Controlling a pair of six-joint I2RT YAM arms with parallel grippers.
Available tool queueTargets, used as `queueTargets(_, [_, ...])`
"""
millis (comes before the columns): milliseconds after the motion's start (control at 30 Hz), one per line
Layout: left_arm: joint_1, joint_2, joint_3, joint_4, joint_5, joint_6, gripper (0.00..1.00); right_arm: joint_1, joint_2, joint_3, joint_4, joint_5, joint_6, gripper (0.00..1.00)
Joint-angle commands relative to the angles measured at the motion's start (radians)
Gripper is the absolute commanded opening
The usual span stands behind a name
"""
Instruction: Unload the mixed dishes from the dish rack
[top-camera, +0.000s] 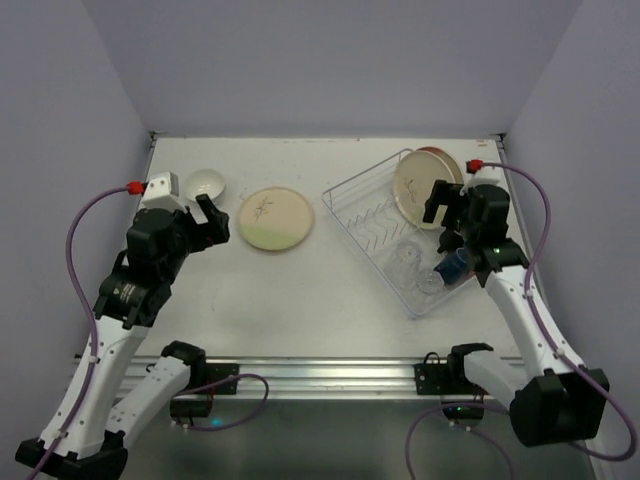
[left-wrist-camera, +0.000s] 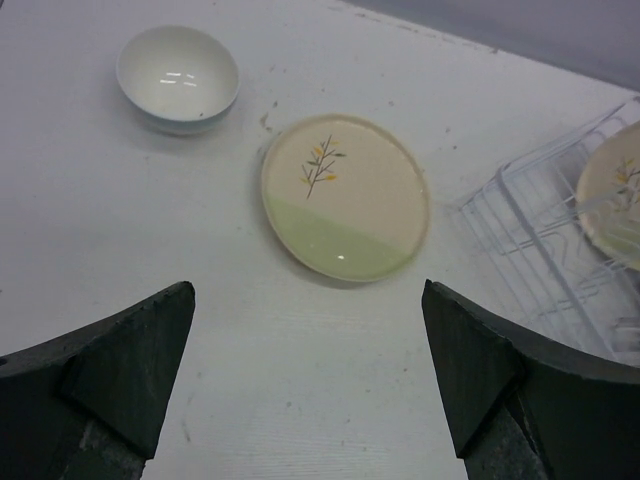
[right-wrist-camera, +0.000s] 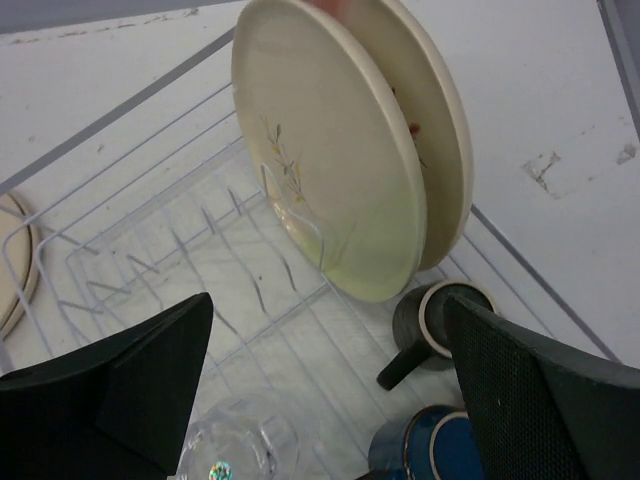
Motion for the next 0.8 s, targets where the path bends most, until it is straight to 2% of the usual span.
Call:
queueTargets(0, [-0.014, -0.026, -0.086, -0.028, -0.057, 0.115, 1.0, -0.002, 0.125, 0.162, 0.031, 0.082, -0.121, 0.99])
queueTargets(133, [-0.016, -0.046, -0.181, 0.038, -0.047, 0.095, 1.0, -0.002, 0.202, 0.225, 0.031, 0.098, -0.227, 0.97])
queueTargets(233, [-0.014, -0.029, -0.198, 0.069, -0.021, 0.102, 1.0, -0.002, 0.252, 0.271, 0.01, 0.066, -0.262, 0.84])
queueTargets(367, [-0.014, 0.001, -0.2, 0.069, 0.006, 0.104, 1.0, -0.002, 0.323, 0.338, -0.01, 0.044, -0.297, 0.72])
queueTargets(767, [-0.013, -0.04, -0.217, 0.089, 0.027, 0.105, 1.0, -0.002, 0.516, 0.458, -0.043, 0.047, -0.411, 0.64])
